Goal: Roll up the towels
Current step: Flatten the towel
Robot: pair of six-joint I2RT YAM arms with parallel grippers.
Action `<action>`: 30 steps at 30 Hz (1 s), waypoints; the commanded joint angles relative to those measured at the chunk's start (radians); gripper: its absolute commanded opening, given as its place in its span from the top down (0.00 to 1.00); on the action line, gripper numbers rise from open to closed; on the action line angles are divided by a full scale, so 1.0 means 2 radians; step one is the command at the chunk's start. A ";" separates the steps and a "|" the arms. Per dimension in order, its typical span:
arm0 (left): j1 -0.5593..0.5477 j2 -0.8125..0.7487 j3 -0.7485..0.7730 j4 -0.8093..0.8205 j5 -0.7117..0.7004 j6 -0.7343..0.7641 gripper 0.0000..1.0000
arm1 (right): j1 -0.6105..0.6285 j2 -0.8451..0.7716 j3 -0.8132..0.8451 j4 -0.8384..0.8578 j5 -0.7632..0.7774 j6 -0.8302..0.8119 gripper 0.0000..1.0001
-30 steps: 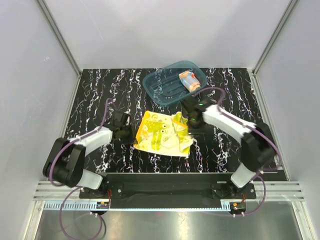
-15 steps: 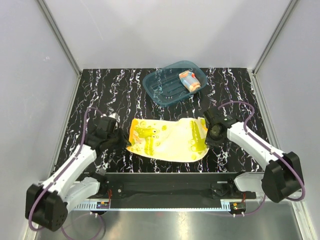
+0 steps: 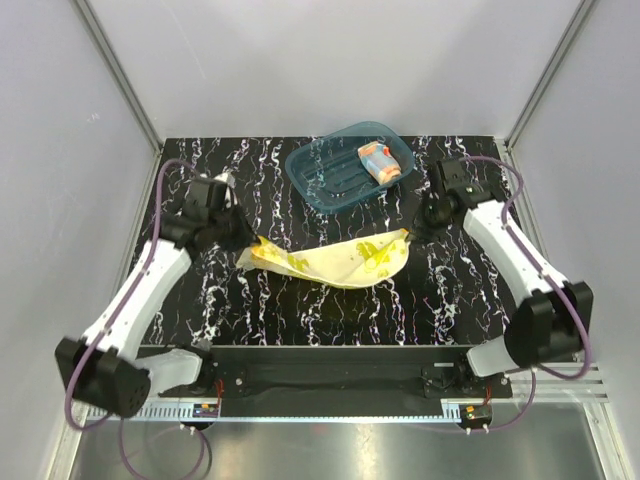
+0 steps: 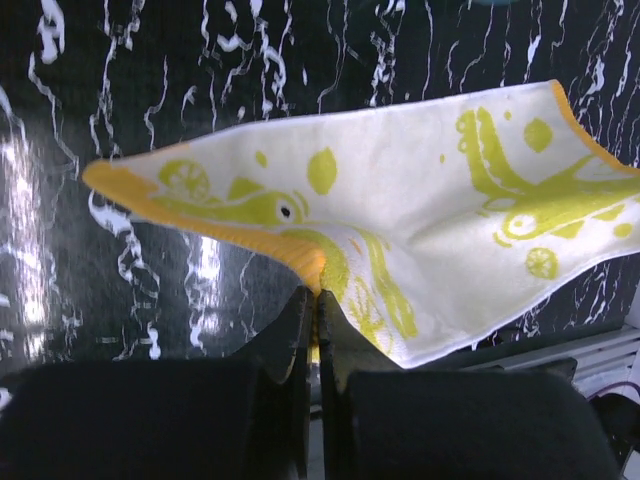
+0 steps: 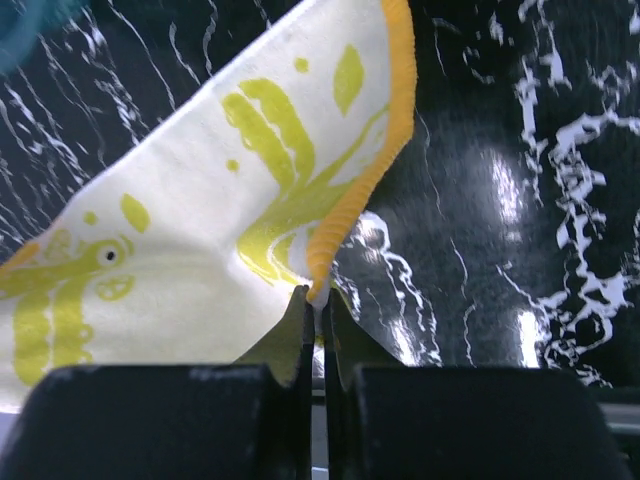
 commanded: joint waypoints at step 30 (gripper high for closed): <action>0.064 -0.058 -0.126 -0.030 0.041 0.015 0.45 | -0.064 -0.217 -0.170 0.015 -0.157 0.008 0.00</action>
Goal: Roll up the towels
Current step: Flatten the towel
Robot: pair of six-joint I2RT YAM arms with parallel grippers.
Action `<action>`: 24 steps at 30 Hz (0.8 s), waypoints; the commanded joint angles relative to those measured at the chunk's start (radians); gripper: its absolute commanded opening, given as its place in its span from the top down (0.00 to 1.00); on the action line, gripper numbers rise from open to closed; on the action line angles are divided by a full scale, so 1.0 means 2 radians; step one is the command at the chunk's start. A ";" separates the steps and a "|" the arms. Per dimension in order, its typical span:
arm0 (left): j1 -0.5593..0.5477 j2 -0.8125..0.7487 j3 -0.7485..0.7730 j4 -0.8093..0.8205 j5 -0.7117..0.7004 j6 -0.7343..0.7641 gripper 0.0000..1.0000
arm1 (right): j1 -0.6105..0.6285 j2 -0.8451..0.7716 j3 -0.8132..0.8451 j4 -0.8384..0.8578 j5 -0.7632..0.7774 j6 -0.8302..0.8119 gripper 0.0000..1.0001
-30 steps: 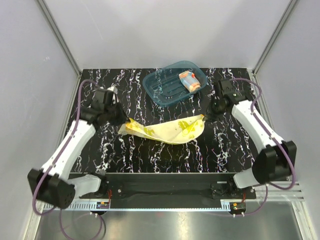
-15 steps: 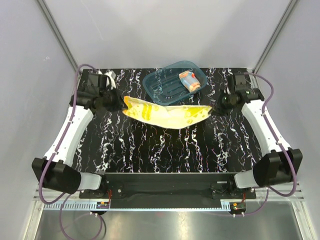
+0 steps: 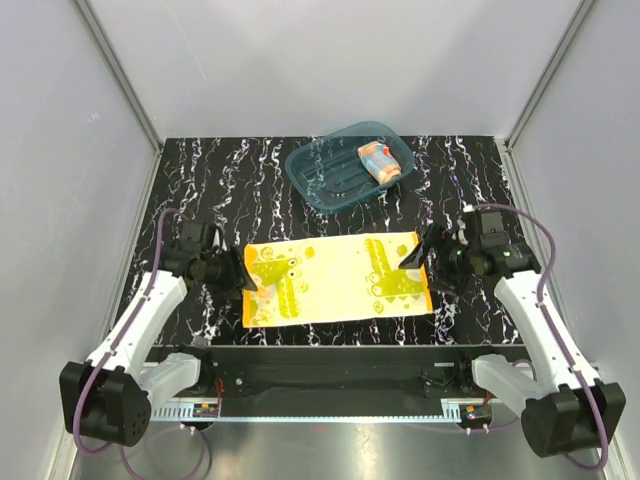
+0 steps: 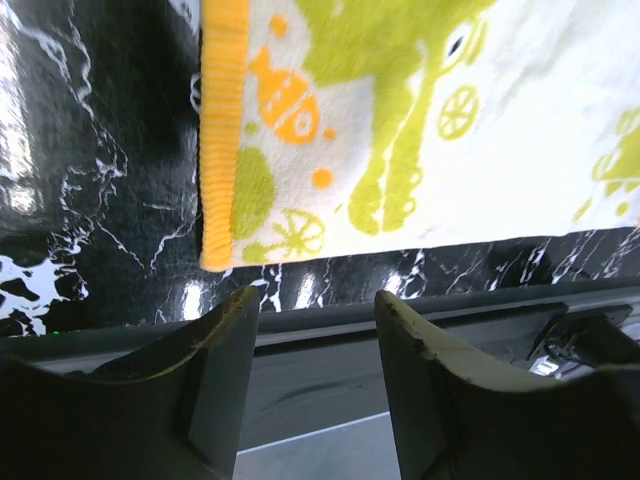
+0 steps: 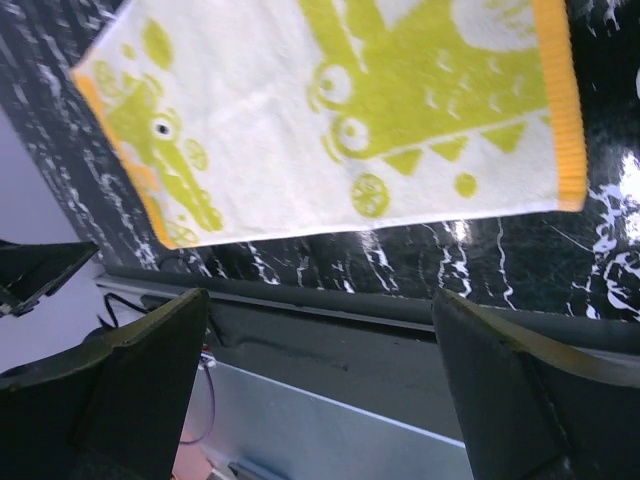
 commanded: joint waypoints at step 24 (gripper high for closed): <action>-0.016 0.344 0.151 0.144 -0.099 0.035 0.60 | 0.001 0.400 0.166 0.149 -0.002 -0.090 0.17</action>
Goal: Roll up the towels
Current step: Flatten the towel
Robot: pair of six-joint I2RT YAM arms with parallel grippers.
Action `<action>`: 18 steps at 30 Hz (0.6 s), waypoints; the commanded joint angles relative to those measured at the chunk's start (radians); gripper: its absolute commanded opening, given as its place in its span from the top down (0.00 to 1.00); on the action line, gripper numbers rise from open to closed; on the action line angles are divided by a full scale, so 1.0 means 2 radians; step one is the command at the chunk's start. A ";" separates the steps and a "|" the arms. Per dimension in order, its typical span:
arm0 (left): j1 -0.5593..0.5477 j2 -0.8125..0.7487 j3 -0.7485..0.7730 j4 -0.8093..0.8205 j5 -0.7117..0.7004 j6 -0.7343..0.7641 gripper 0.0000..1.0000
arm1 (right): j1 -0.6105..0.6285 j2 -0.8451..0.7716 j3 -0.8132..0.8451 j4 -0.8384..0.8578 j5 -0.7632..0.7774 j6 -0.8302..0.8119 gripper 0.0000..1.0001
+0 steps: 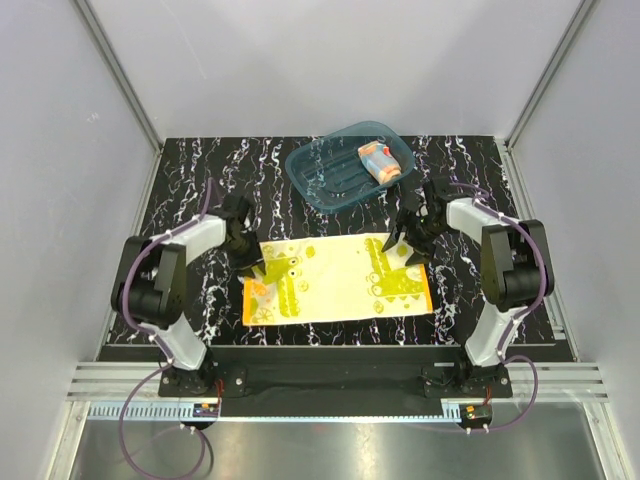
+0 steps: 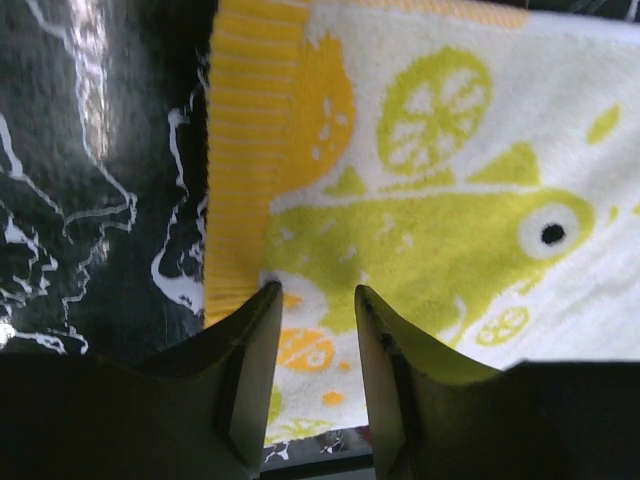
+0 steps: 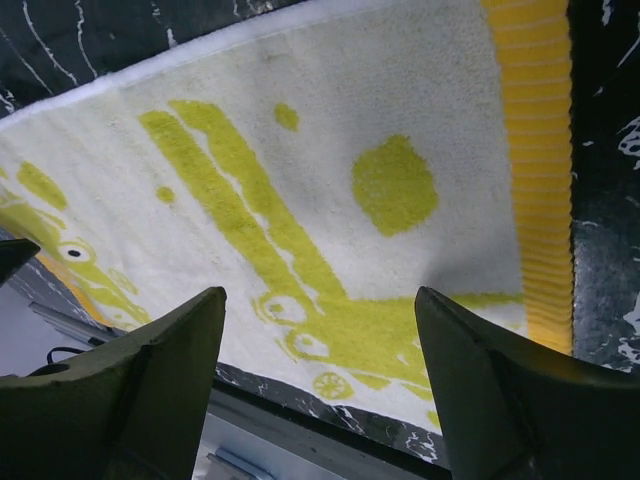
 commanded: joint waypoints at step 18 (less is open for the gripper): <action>0.008 0.090 0.096 -0.040 -0.105 0.023 0.63 | 0.001 0.047 0.007 0.037 0.006 0.006 0.12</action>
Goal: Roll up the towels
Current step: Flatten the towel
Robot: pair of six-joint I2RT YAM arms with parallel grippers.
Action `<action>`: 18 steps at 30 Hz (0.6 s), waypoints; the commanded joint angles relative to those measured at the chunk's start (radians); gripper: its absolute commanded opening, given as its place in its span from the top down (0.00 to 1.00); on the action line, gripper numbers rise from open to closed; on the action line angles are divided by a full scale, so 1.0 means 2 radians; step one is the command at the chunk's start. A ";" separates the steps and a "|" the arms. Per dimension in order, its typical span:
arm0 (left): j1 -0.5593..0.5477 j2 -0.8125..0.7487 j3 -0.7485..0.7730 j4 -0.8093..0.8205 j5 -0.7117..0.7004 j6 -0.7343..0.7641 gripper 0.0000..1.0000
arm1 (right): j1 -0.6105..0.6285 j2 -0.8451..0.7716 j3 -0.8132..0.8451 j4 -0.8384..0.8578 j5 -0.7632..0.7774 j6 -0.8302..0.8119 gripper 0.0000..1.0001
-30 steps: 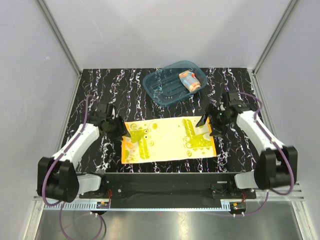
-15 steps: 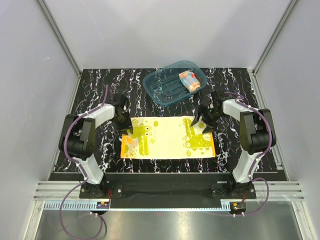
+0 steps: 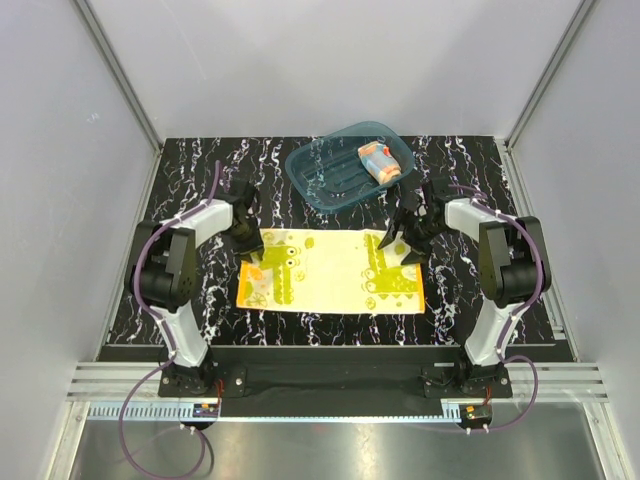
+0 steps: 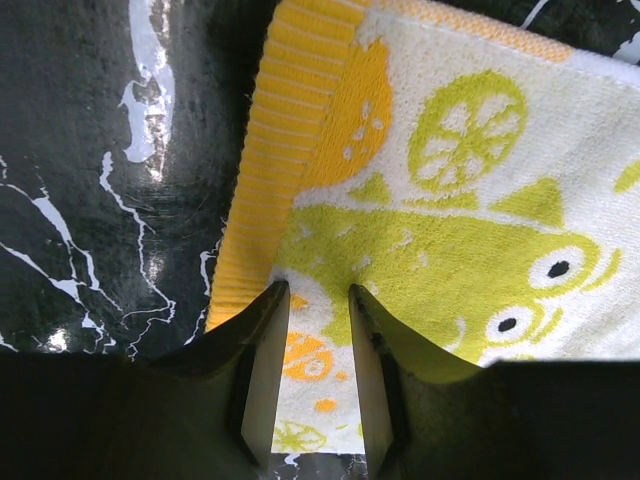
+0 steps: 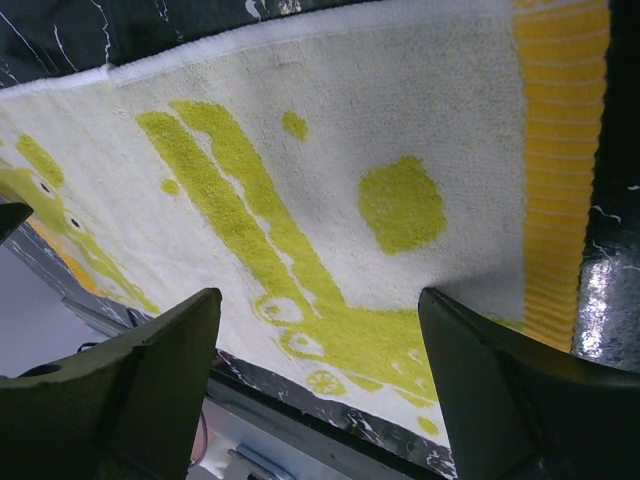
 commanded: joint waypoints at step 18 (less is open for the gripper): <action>0.013 -0.252 -0.016 -0.092 -0.067 -0.015 0.31 | 0.012 -0.150 0.074 -0.096 0.043 -0.031 0.03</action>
